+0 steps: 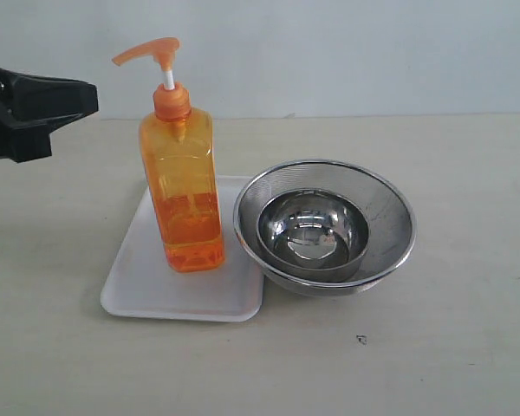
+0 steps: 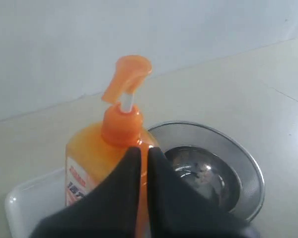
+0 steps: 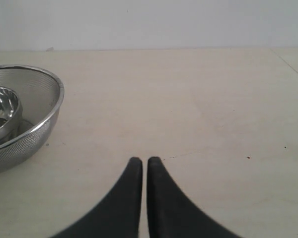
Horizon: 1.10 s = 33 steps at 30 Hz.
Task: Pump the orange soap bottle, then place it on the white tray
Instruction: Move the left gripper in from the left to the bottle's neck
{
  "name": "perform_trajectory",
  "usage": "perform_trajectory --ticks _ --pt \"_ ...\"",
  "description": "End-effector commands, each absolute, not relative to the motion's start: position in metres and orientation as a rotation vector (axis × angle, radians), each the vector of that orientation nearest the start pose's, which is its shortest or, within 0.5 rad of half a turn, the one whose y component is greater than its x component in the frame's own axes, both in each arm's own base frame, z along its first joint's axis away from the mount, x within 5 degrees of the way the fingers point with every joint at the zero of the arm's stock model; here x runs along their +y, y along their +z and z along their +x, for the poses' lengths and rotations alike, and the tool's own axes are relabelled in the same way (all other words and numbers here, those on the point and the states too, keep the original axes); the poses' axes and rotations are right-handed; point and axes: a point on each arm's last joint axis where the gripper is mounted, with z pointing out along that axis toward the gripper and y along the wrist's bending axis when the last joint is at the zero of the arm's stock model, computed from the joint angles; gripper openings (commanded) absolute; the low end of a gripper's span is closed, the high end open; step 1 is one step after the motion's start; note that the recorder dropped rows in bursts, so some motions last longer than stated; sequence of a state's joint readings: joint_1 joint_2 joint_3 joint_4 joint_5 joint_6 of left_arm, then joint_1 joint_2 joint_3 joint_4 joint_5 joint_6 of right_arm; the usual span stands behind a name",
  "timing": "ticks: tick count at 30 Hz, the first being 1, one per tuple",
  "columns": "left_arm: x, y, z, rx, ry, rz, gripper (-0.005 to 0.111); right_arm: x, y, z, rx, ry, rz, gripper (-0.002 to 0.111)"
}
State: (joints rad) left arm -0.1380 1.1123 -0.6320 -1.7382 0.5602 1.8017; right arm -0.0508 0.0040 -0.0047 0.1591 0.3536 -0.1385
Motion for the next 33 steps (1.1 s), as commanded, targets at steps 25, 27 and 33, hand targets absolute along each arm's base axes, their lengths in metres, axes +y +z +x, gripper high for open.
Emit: perform_trajectory --ticks 25,27,33 --pt "-0.091 0.294 0.186 1.917 -0.325 0.401 0.005 0.002 0.184 0.054 1.808 0.015 0.018 0.001" --pt "-0.100 0.287 0.180 1.819 -0.391 0.434 0.005 0.002 0.184 0.054 1.808 0.015 0.018 0.001" --pt "-0.105 0.250 0.178 1.666 -0.455 0.452 0.005 0.002 0.184 0.054 1.808 0.015 0.018 0.001"
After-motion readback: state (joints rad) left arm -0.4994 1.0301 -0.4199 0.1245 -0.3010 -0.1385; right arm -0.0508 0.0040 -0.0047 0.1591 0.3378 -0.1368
